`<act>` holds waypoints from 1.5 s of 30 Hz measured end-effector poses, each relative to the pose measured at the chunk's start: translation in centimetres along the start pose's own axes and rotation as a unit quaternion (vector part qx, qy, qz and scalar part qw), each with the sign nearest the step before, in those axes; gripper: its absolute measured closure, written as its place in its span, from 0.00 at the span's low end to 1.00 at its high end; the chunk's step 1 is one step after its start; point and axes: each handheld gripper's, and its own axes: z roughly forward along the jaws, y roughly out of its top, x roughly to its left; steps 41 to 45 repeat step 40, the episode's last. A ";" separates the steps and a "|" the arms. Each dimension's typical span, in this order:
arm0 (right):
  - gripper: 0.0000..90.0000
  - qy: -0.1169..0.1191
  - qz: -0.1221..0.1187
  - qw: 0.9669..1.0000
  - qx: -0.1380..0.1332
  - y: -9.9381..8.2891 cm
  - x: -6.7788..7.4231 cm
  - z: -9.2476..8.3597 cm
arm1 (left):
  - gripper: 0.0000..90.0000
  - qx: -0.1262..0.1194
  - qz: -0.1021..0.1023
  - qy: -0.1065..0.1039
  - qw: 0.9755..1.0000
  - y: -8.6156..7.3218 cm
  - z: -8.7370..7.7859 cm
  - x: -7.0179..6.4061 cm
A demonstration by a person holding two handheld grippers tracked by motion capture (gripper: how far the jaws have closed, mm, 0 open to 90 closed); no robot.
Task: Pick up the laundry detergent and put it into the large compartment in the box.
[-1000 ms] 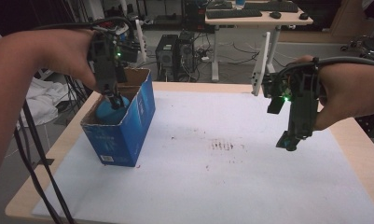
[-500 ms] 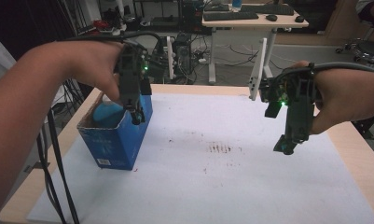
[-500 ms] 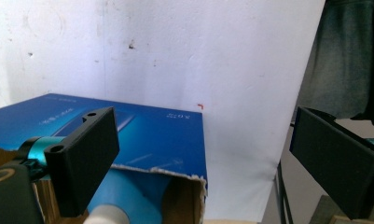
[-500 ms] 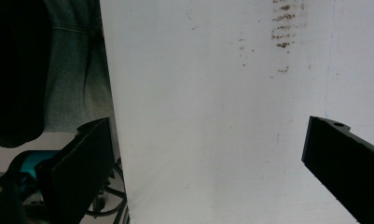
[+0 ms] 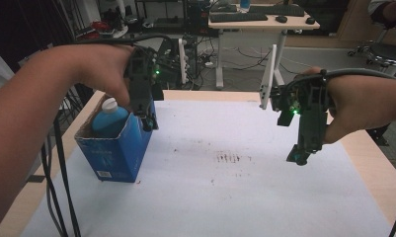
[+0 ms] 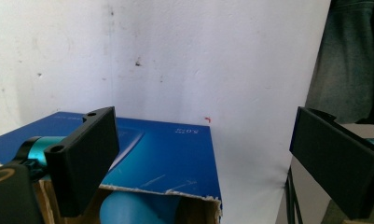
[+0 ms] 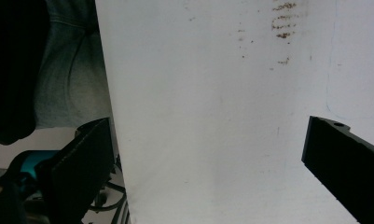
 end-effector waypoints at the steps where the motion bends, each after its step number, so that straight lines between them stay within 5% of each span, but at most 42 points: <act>1: 0.02 0.000 0.000 1.000 -0.001 0.0 0.0 0.0 | 0.09 -0.001 0.001 -0.001 1.000 0.1 0.2 0.0; 19: 0.02 0.002 -0.006 1.000 -0.002 0.5 -0.1 0.1 | 0.09 0.002 -0.007 0.003 1.000 -0.3 3.0 0.8; 45: 0.02 0.001 -0.011 1.000 -0.002 0.7 -0.1 0.1 | 0.09 0.001 0.000 0.004 1.000 0.3 3.3 0.7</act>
